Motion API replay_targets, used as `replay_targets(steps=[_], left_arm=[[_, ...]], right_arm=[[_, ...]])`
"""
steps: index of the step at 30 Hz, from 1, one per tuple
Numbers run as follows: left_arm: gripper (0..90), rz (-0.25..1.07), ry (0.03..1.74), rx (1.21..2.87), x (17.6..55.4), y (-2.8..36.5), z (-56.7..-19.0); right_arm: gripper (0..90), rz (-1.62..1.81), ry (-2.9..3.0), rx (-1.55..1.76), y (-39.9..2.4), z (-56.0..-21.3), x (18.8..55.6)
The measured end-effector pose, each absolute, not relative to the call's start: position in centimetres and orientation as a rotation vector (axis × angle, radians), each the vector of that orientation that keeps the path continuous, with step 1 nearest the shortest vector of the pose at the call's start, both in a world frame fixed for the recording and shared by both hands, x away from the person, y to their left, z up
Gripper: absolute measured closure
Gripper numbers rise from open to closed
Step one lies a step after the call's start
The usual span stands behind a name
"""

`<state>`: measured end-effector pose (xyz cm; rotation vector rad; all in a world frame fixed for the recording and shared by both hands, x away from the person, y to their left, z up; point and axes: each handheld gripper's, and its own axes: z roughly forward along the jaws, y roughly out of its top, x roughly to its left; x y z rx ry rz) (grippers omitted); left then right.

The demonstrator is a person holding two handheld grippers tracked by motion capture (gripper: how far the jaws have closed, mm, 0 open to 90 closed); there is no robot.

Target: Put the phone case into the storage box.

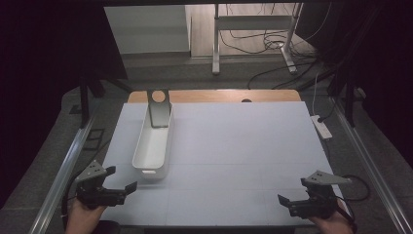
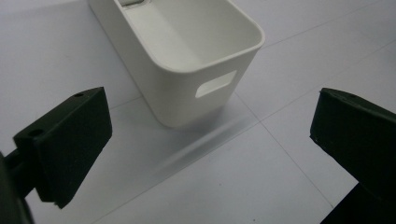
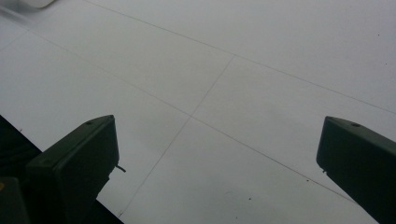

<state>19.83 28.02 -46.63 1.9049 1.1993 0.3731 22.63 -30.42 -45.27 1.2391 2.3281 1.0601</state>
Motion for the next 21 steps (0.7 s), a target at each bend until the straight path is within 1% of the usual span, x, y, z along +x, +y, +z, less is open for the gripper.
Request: replay_targets(steps=[13,21], left_arm=[[0.0,0.398,1.214,1.904,18.4,28.5,-46.9],[0.0,0.418,1.225,1.932,17.8,28.4,-47.4]], right_arm=[[0.0,1.059,2.326,1.242,-30.4,-45.3,22.7],[0.0,1.057,2.326,1.245,-30.4,-45.3,22.7]])
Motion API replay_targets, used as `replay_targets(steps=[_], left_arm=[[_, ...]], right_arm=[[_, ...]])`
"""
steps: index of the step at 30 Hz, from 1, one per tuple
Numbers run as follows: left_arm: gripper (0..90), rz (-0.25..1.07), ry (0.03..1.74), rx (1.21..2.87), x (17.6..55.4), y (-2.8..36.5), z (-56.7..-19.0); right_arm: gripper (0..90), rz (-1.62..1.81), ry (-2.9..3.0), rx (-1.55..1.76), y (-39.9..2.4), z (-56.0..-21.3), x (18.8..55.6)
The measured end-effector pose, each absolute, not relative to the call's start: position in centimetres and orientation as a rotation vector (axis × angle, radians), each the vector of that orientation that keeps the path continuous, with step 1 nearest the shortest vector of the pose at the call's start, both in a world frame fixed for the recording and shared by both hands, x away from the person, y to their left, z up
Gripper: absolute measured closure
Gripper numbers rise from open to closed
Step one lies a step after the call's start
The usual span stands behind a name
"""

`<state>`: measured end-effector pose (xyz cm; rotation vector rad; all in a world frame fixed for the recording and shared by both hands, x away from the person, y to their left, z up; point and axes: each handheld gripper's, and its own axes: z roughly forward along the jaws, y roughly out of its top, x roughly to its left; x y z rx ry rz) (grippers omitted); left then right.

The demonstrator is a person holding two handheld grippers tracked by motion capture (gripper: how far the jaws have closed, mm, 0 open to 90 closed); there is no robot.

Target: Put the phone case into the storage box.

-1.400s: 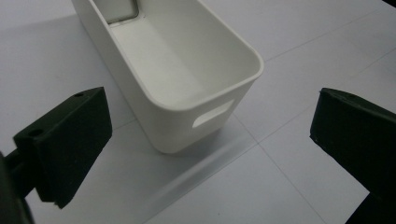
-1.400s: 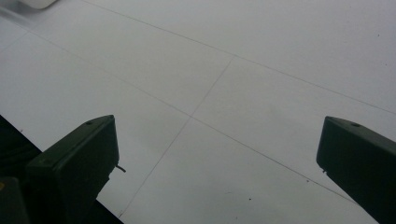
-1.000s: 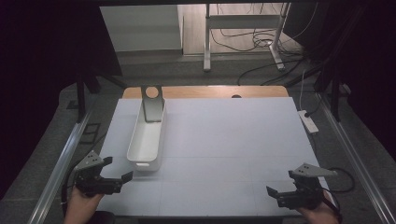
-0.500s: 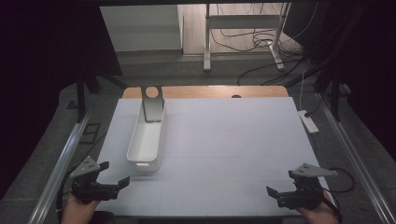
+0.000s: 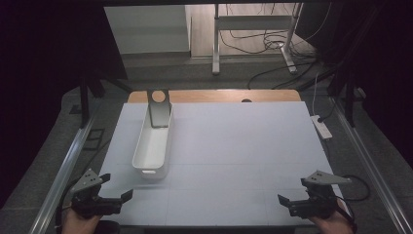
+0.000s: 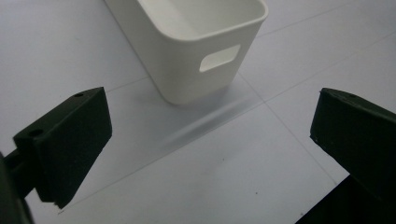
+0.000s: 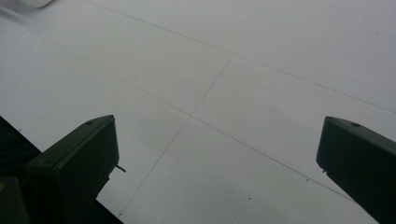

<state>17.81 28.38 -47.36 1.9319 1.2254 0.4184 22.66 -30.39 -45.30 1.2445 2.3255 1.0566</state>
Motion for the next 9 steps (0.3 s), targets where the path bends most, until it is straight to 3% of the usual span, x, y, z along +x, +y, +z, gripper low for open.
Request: replay_targets(steps=[9], left_arm=[[0.0,0.417,1.236,1.924,17.72,28.44,-47.41]], right_arm=[[0.0,1.055,2.329,1.241,-30.38,-45.32,22.69]])
